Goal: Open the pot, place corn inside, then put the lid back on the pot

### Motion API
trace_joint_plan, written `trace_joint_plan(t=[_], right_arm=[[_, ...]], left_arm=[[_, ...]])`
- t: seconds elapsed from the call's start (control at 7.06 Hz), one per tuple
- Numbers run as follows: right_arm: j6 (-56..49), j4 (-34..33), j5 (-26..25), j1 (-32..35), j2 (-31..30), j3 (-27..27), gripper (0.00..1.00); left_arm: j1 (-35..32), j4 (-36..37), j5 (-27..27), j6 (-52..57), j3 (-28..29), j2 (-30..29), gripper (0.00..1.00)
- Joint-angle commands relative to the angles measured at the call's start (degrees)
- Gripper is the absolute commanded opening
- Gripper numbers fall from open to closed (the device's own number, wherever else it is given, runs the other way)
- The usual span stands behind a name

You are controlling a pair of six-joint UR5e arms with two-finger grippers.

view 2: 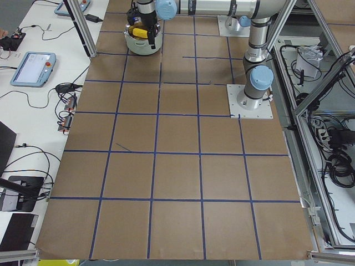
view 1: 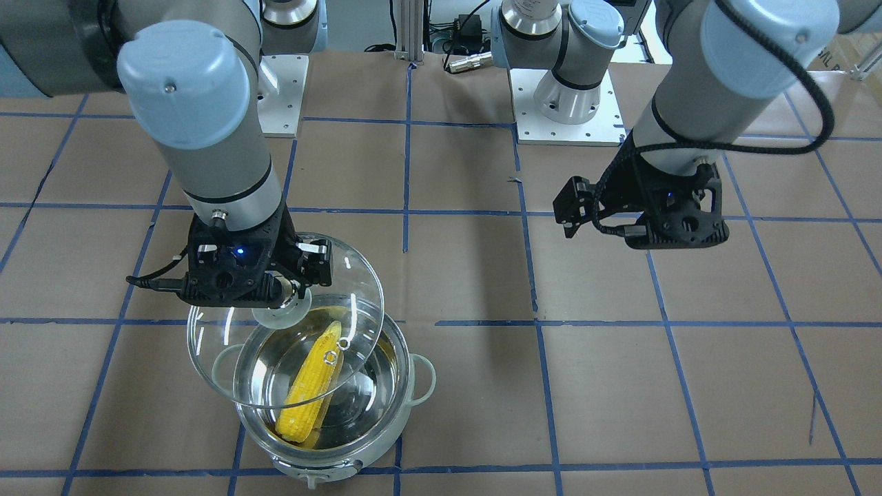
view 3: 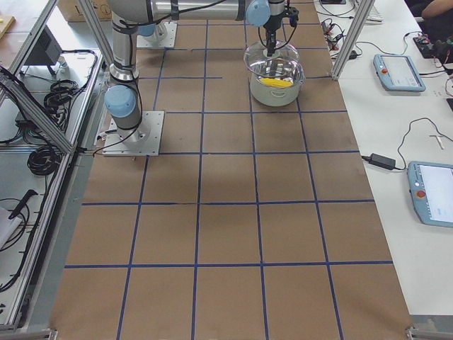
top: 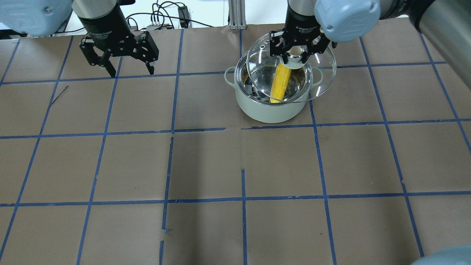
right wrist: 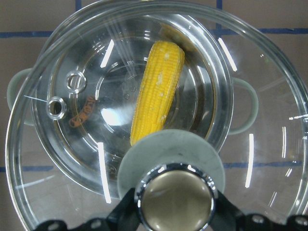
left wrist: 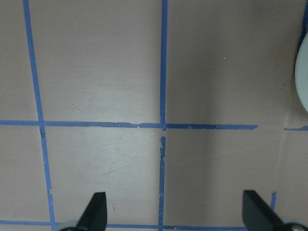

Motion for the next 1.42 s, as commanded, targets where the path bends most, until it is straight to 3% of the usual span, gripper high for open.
trace_joint_plan(t=[0.0, 0.42, 1.28], right_arm=[[0.2, -4.5, 0.0, 1.2, 3.8, 0.0, 0.18], [0.2, -8.5, -0.1, 2.1, 6.4, 0.1, 0.18], [-0.2, -10.8, -0.9, 2.1, 8.8, 0.1, 0.18]], left_arm=[[0.1, -0.3, -0.3, 0.0, -2.5, 4.5, 1.00], [1.5, 0.5, -0.3, 7.0, -9.7, 10.3, 1.00], [2.5, 0.5, -0.3, 7.0, -6.2, 9.7, 1.00]])
